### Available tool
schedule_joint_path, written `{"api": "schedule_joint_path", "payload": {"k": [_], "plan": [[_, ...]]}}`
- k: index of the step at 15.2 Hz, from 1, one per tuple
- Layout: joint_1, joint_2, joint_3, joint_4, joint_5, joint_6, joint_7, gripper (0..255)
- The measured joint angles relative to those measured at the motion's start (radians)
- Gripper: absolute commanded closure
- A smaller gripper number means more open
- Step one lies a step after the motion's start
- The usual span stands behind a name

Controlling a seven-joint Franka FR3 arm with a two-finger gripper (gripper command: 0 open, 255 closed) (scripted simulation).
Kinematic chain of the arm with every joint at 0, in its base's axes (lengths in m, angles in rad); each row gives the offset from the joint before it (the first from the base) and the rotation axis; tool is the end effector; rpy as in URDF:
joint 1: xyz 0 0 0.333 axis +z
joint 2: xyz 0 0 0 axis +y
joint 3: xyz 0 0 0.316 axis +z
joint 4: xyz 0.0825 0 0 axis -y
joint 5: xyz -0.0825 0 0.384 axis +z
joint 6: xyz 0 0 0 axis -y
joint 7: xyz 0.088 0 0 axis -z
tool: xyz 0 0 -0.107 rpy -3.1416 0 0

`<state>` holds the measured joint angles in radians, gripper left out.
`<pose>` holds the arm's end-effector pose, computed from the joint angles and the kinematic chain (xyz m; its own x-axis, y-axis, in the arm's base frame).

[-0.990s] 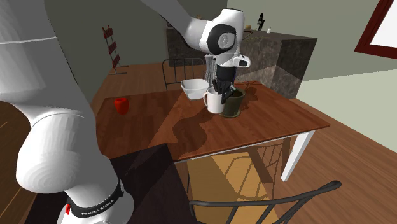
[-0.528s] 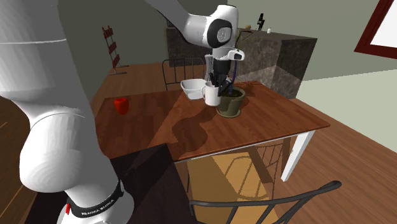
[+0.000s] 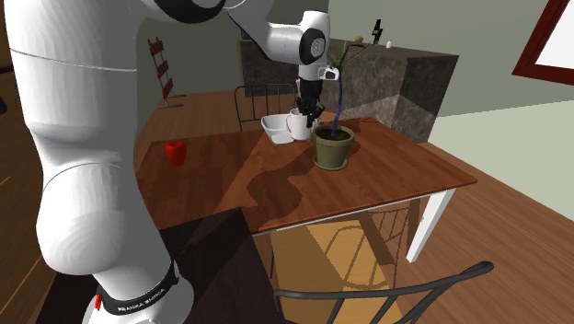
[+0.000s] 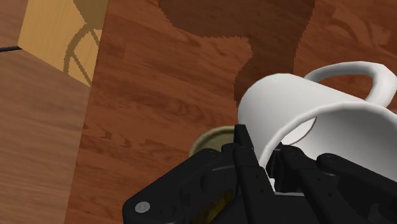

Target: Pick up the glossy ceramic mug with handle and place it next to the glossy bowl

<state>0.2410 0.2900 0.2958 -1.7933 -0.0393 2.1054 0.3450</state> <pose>0.5524 0.3116 0.3980 0.9804 0.1963 0.0166 0.1970 -0.9787 -0.0580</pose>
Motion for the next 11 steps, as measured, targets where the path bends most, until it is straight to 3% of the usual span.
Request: {"api": "schedule_joint_path", "payload": {"k": [11], "plan": [[0.191, 0.336, 0.010, 0.512, -0.102, -0.182, 0.183, 255]]}}
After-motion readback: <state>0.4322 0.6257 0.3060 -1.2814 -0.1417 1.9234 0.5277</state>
